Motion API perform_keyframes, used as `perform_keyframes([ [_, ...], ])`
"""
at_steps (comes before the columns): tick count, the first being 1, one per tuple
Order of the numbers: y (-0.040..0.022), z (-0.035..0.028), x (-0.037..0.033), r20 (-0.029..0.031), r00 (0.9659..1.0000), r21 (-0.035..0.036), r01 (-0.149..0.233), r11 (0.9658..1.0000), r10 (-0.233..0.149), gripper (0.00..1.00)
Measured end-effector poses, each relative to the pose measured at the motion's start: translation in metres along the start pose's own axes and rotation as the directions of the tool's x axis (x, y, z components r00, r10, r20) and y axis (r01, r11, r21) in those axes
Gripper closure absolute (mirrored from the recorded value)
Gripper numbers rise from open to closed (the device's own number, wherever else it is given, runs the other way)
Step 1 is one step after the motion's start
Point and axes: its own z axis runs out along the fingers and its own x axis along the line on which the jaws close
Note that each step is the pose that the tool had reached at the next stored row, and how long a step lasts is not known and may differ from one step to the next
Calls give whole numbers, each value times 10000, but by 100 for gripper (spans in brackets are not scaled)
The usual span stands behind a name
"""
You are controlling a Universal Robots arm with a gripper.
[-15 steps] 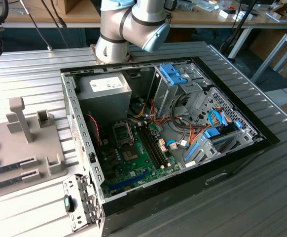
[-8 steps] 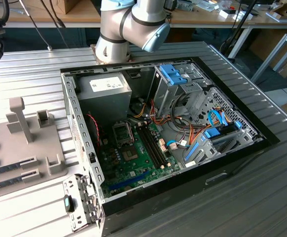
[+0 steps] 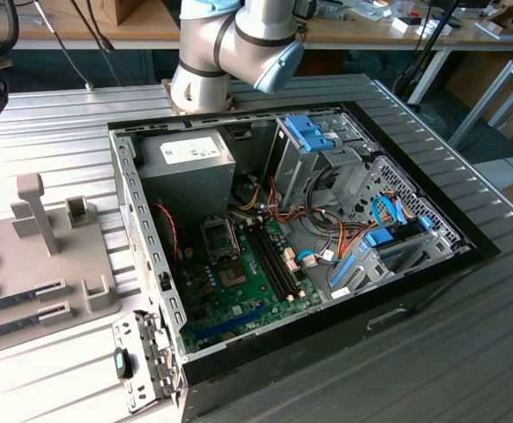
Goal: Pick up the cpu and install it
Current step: 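Reach for the cpu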
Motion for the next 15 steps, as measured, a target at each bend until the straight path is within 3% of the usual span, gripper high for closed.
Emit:
perform_keyframes([
  [15,-6,71,2,0,10000,0,0,10000,0,90],
])
